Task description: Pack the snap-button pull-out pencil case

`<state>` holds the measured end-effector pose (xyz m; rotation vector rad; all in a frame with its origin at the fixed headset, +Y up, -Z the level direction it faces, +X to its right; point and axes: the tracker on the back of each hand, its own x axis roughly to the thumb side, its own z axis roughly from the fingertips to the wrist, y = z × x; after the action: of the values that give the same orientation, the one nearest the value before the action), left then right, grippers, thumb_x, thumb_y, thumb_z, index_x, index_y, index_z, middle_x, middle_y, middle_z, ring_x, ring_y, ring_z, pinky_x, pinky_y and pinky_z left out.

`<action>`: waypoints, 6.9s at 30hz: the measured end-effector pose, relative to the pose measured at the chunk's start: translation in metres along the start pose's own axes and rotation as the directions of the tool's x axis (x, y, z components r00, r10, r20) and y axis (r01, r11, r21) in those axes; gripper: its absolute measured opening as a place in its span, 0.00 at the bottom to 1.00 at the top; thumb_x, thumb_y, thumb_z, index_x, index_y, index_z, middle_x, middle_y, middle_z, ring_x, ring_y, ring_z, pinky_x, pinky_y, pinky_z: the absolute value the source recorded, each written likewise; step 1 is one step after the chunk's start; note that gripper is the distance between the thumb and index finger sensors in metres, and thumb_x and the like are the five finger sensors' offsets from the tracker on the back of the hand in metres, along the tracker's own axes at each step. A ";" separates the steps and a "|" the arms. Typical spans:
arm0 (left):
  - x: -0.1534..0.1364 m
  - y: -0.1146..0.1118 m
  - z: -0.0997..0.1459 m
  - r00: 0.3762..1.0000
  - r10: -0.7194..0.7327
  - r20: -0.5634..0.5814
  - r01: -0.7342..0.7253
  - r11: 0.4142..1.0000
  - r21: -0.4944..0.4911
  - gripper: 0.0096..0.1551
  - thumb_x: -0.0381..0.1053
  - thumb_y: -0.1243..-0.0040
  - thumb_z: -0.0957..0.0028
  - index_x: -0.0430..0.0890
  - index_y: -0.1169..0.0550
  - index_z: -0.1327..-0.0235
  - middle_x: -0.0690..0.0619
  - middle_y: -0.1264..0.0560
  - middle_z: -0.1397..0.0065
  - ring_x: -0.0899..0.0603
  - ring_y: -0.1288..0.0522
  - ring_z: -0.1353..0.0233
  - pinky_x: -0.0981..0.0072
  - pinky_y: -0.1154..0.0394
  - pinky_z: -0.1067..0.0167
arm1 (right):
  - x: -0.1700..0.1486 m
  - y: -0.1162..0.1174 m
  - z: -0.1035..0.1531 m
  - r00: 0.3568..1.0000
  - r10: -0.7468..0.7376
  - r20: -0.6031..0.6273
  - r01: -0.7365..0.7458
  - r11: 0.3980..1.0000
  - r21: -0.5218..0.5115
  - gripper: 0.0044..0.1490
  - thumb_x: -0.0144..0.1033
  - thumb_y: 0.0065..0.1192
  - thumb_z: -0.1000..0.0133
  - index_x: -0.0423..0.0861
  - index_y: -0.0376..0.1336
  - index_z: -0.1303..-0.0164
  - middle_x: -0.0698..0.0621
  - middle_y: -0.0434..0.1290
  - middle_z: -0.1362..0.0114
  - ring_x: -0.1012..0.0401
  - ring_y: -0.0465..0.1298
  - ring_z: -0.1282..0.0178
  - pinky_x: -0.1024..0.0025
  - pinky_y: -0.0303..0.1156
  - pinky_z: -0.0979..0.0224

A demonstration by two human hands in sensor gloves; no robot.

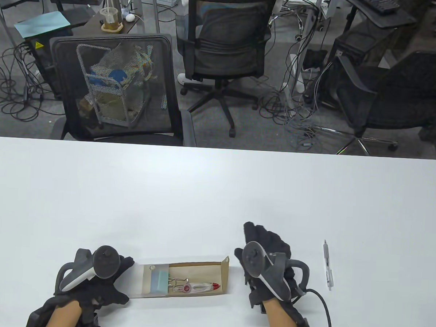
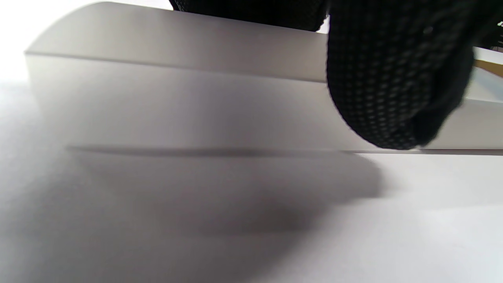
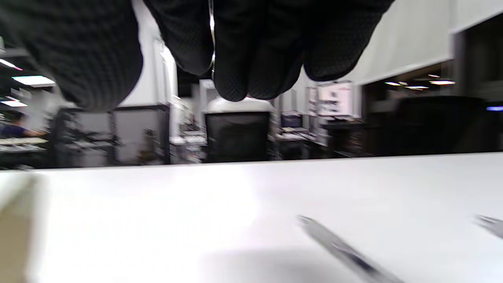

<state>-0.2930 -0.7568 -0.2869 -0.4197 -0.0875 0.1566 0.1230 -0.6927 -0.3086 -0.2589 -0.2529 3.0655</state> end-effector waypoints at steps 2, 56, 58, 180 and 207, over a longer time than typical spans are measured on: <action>0.000 0.000 0.000 1.000 0.003 0.001 -0.003 1.000 -0.002 0.60 0.64 0.19 0.75 0.66 0.35 0.23 0.62 0.38 0.15 0.44 0.37 0.13 0.33 0.52 0.18 | -0.014 0.012 -0.009 0.994 0.075 -0.079 -0.071 0.996 0.055 0.49 0.65 0.68 0.57 0.63 0.57 0.24 0.57 0.70 0.20 0.58 0.72 0.25 0.56 0.69 0.24; -0.003 -0.002 -0.001 1.000 0.020 0.006 -0.020 1.000 -0.007 0.60 0.64 0.19 0.74 0.66 0.36 0.23 0.62 0.38 0.15 0.44 0.38 0.13 0.32 0.52 0.18 | 0.149 0.034 0.073 0.565 0.612 0.553 -0.469 0.790 -0.395 0.30 0.52 0.67 0.57 0.66 0.67 0.42 0.68 0.79 0.37 0.67 0.78 0.38 0.64 0.74 0.27; -0.003 -0.002 -0.001 1.000 0.021 0.006 -0.020 1.000 -0.008 0.60 0.64 0.19 0.74 0.66 0.36 0.23 0.62 0.38 0.15 0.44 0.38 0.13 0.32 0.52 0.18 | 0.154 0.041 0.072 0.563 0.610 0.557 -0.478 0.791 -0.382 0.30 0.52 0.67 0.58 0.66 0.67 0.42 0.68 0.79 0.37 0.68 0.78 0.38 0.64 0.74 0.27; -0.005 -0.005 -0.003 0.999 0.043 0.010 -0.043 0.999 -0.016 0.60 0.64 0.19 0.74 0.66 0.36 0.23 0.62 0.39 0.15 0.44 0.39 0.13 0.32 0.52 0.17 | 0.148 0.044 0.055 0.721 0.385 0.576 -0.286 0.923 -0.260 0.29 0.53 0.72 0.58 0.70 0.70 0.45 0.68 0.80 0.36 0.69 0.80 0.40 0.67 0.77 0.32; -0.007 -0.005 -0.004 0.998 0.056 0.034 -0.056 0.998 0.004 0.59 0.63 0.19 0.75 0.66 0.34 0.24 0.62 0.37 0.16 0.43 0.37 0.14 0.33 0.51 0.17 | 0.013 0.093 0.008 0.915 -0.395 0.086 0.306 0.816 0.490 0.21 0.53 0.74 0.57 0.65 0.75 0.53 0.63 0.81 0.51 0.69 0.80 0.57 0.71 0.78 0.45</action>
<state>-0.2986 -0.7640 -0.2892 -0.4147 -0.1084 0.2190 0.1048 -0.7843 -0.3187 0.0932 0.3953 2.6632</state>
